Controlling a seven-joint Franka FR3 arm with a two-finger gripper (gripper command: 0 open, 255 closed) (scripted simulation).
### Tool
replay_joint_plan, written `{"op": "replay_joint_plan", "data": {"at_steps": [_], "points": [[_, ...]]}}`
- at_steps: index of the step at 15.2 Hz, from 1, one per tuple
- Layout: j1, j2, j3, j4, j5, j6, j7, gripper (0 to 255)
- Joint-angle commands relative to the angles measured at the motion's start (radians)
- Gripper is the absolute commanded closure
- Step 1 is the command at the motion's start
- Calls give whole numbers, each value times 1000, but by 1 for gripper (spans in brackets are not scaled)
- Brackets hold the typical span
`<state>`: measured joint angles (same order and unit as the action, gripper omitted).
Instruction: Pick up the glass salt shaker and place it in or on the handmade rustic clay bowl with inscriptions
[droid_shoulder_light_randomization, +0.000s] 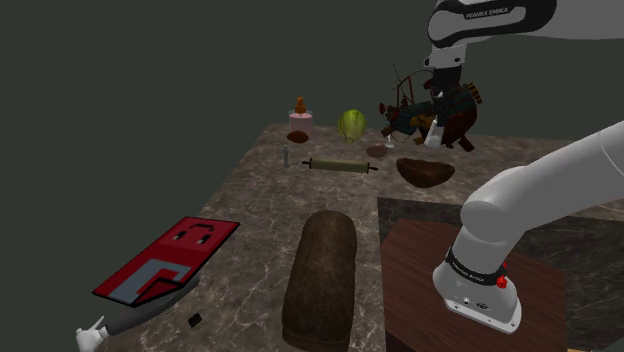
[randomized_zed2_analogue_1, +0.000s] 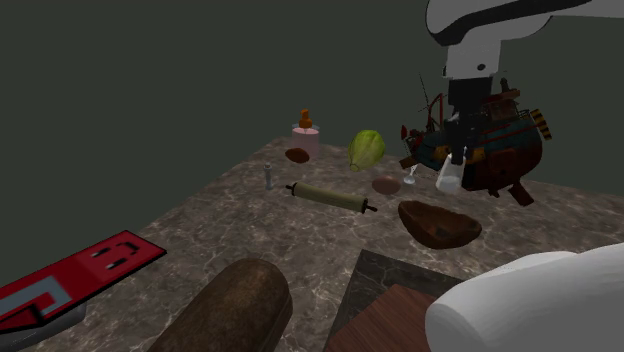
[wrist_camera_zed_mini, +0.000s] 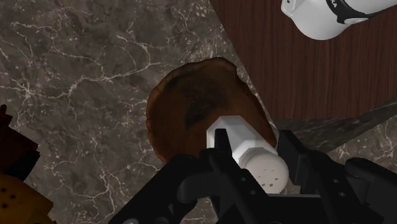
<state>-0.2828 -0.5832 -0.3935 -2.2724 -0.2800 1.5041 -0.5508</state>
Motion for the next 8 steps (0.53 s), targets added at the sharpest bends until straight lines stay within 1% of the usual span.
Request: {"op": "replay_joint_plan", "data": {"at_steps": [1,8], "points": [[-2,-2,-6,-26,-5,25,1,255],[-7,1,-24,-116,-18,118,10,255]]}}
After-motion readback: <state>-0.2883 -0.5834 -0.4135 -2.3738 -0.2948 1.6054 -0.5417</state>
